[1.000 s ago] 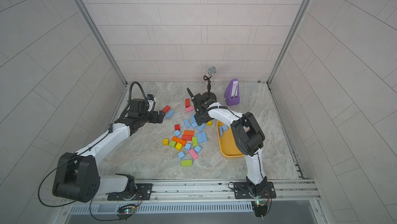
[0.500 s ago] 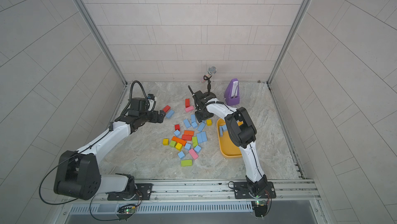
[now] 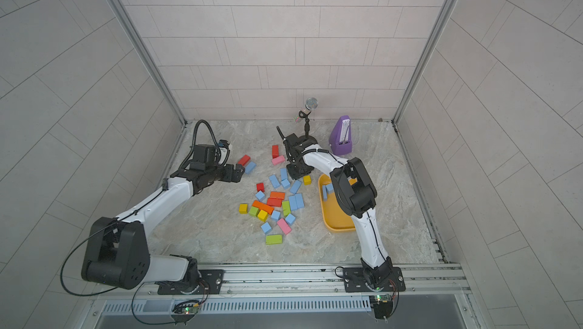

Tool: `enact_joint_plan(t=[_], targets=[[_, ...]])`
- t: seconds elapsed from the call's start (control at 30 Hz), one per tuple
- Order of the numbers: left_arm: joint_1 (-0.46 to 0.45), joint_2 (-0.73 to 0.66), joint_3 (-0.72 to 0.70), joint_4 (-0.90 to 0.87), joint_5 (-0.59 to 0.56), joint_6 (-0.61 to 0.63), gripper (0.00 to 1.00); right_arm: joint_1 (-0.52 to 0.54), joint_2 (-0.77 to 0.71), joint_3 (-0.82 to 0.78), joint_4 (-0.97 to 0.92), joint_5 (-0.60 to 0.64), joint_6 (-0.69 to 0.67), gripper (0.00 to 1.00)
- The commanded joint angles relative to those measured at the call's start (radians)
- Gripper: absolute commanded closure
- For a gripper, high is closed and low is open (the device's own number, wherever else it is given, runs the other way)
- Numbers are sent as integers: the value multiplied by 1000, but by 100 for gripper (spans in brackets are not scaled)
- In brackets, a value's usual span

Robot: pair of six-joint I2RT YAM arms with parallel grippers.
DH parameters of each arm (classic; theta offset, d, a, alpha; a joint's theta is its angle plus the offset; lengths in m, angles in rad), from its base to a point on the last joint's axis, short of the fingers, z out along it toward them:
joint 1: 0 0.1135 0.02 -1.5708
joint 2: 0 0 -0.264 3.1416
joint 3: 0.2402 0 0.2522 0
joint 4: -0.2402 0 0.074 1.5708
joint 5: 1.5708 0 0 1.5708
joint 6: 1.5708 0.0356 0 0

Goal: Pick out the blue building blocks
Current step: Pick up the building block from the center of the board, then place the building block in the storage box.

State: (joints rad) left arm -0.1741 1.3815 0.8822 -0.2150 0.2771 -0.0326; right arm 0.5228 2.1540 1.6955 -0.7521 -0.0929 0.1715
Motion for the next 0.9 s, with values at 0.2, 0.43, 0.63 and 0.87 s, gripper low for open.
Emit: enact_joint_plan(t=[0.2,0.43,0.63,0.87], targets=[[-39,30,4,25,178,0,2,-1,-273,-122,-4,50,20,74],[-137,47,1,23,189,20,2,-100,-594,-420,67,-3,96,75],[-180,55,3,19,187,35,2,-282,-802,-662,91,-52,129,75],[-181,59,-2,25,211,29,2,-403,-924,-851,124,-34,133,76]])
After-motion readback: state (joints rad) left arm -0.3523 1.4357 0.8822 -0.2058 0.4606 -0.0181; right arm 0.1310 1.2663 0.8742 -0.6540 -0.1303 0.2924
